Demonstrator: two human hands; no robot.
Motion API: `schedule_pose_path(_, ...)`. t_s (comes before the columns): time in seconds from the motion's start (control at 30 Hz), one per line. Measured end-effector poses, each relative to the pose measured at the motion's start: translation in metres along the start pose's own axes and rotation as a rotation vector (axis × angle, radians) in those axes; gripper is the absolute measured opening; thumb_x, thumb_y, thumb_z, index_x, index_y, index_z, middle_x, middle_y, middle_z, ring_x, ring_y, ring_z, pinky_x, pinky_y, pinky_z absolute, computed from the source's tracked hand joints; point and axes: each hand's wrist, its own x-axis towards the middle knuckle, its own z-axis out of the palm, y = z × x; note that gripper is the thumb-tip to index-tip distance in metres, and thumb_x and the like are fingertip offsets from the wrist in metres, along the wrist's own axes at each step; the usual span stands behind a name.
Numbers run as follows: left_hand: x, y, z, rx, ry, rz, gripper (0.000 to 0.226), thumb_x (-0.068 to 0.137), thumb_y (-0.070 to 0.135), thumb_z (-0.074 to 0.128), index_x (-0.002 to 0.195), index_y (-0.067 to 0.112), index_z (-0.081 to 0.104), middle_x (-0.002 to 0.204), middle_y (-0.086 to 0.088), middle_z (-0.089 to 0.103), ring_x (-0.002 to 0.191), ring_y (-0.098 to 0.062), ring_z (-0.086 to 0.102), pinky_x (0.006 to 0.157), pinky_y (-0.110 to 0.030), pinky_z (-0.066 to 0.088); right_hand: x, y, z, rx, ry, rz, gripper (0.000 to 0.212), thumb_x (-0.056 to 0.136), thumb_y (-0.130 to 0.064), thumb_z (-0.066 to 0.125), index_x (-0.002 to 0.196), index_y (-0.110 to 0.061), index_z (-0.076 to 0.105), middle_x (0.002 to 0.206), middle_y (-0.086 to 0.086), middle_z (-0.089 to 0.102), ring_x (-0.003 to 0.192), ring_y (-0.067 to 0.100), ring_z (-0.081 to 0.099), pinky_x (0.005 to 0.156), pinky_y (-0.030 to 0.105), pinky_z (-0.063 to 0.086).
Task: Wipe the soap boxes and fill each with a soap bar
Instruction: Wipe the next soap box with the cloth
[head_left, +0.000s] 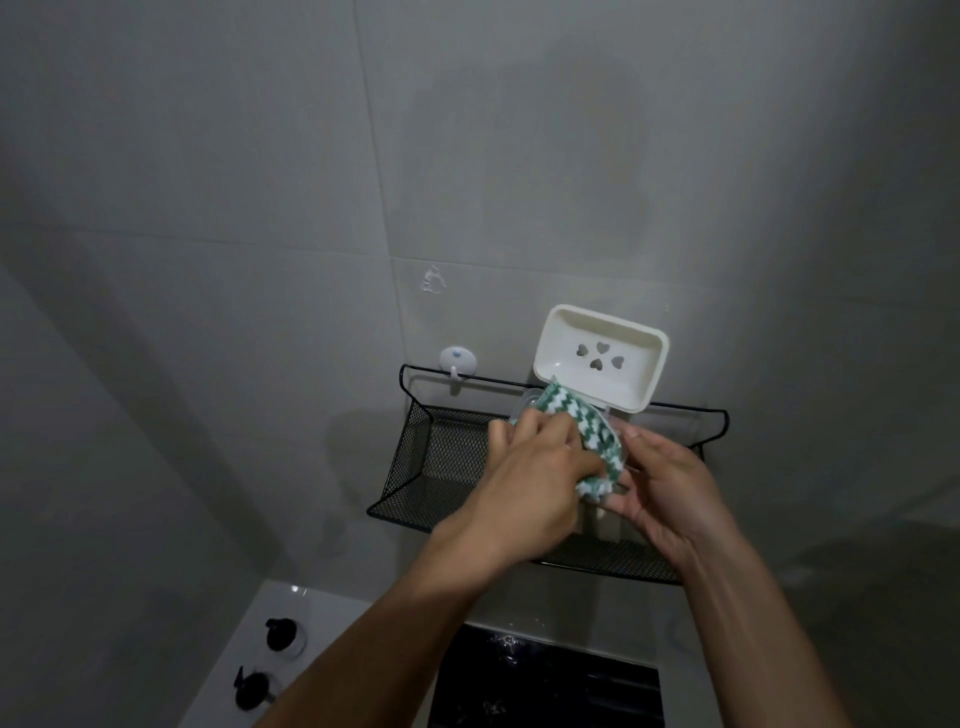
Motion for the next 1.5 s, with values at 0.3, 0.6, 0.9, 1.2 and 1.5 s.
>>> schedule_pose_path(0.3,-0.006,-0.033,-0.007,0.314,0.072,-0.070,0.024,0.094,0.038,0.052,0.107,0.032,0.071,0.123,0.001,0.048,0.114,-0.022,0.036,0.089,-0.045,0.028,0.000,-0.003,-0.009,-0.073,0.019,0.017,0.030,0.107,-0.014,0.042,0.120,0.004,0.062,0.113,0.025,0.073,0.102,0.040,0.072,0.068,0.060,0.060)
schedule_pose_path(0.6,-0.008,-0.034,-0.003,0.382,0.095,-0.152,0.044,0.087,0.021,0.053,0.130,0.031,0.054,0.120,-0.004,0.041,0.103,-0.027,0.041,0.082,-0.042,0.028,0.007,-0.005,-0.011,-0.082,-0.002,0.033,0.028,0.106,-0.013,0.043,0.121,0.001,0.062,0.113,0.020,0.074,0.100,0.033,0.074,0.067,0.057,0.061)
schedule_pose_path(0.9,0.007,-0.029,0.000,0.426,0.047,-0.200,0.045,0.081,0.018,0.059,0.126,0.022,0.052,0.117,-0.007,0.040,0.102,-0.028,0.044,0.085,-0.044,0.031,0.008,-0.002,-0.010,-0.069,-0.012,0.024,0.028,0.106,-0.011,0.041,0.119,0.000,0.063,0.113,0.018,0.074,0.100,0.032,0.074,0.065,0.050,0.062)
schedule_pose_path(1.2,0.006,-0.038,0.002,0.253,-0.103,-0.228,0.030,0.086,0.019,0.053,0.116,0.020,0.058,0.111,-0.007,0.045,0.103,-0.029,0.047,0.086,-0.041,0.037,0.013,0.001,-0.027,-0.063,0.063,0.059,0.028,0.104,-0.012,0.045,0.120,0.001,0.064,0.114,0.020,0.073,0.105,0.035,0.072,0.078,0.061,0.059)
schedule_pose_path(1.5,0.000,-0.068,-0.008,-0.209,0.206,-0.367,0.036,0.080,0.000,0.057,0.114,0.009,0.065,0.108,-0.008,0.051,0.100,-0.026,0.053,0.082,-0.031,0.041,0.008,-0.007,-0.038,0.004,0.095,0.040,0.027,0.105,-0.013,0.044,0.123,-0.001,0.061,0.115,0.019,0.074,0.103,0.034,0.073,0.069,0.055,0.062)
